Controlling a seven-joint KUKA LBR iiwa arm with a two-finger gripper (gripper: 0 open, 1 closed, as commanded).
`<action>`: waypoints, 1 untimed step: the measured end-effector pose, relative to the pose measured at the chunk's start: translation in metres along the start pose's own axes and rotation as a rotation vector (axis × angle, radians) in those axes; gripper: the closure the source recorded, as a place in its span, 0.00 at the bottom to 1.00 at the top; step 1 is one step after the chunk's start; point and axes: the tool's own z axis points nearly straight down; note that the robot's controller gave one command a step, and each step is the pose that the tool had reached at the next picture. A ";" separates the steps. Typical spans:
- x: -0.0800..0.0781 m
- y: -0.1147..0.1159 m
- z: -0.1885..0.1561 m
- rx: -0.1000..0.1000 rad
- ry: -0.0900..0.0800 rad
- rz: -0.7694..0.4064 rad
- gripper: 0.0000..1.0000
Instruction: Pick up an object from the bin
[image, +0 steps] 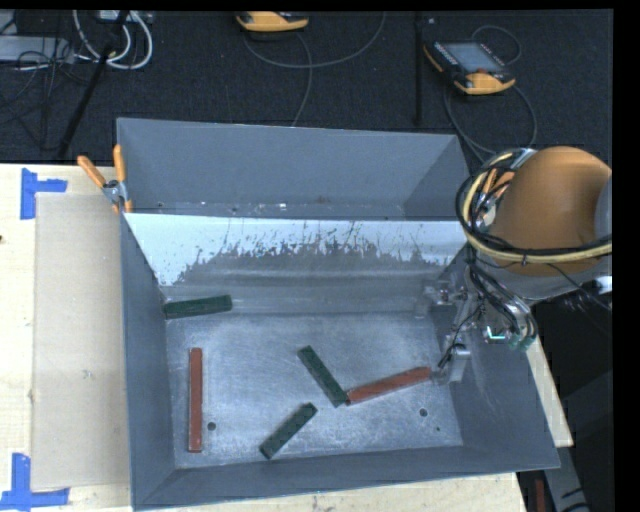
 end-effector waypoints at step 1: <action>0.025 0.024 0.135 -0.001 0.001 -0.139 0.00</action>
Offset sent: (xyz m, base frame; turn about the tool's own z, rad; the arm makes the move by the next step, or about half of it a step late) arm -0.0236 0.0237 -0.1294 -0.1406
